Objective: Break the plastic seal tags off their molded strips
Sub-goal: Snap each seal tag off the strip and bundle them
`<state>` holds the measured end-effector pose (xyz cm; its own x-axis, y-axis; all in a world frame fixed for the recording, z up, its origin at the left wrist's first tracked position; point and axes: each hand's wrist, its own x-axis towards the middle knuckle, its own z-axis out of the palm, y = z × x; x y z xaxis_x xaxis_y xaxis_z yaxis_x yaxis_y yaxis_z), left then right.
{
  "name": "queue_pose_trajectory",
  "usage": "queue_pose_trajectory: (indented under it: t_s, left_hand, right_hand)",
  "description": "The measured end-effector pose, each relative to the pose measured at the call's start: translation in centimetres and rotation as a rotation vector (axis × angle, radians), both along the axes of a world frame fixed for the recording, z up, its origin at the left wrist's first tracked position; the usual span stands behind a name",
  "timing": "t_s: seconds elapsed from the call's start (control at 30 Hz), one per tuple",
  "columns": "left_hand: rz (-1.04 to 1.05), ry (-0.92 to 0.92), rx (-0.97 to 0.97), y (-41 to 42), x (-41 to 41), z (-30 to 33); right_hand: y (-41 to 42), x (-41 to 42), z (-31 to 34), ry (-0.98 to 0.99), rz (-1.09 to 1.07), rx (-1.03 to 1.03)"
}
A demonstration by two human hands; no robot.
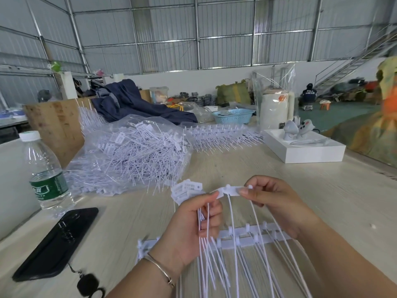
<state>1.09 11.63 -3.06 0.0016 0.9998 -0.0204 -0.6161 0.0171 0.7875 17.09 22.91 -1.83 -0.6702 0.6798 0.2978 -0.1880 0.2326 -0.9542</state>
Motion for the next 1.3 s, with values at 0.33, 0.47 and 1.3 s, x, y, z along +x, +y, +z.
queue_pose_trajectory:
  t_s: [0.33,0.47,1.3]
  left_hand:
    - [0.383,0.382,-0.080,0.1,0.2,-0.4]
    - [0.375,0.408,-0.113,0.1,-0.4,-0.1]
    - [0.300,0.308,-0.242,0.0,0.6,-0.1]
  right_hand:
    - [0.6,0.4,0.0,0.000,0.022,0.050]
    - [1.2,1.4,0.5,-0.011,-0.027,-0.003]
    - [0.0,0.5,0.5,-0.102,0.104,-0.107]
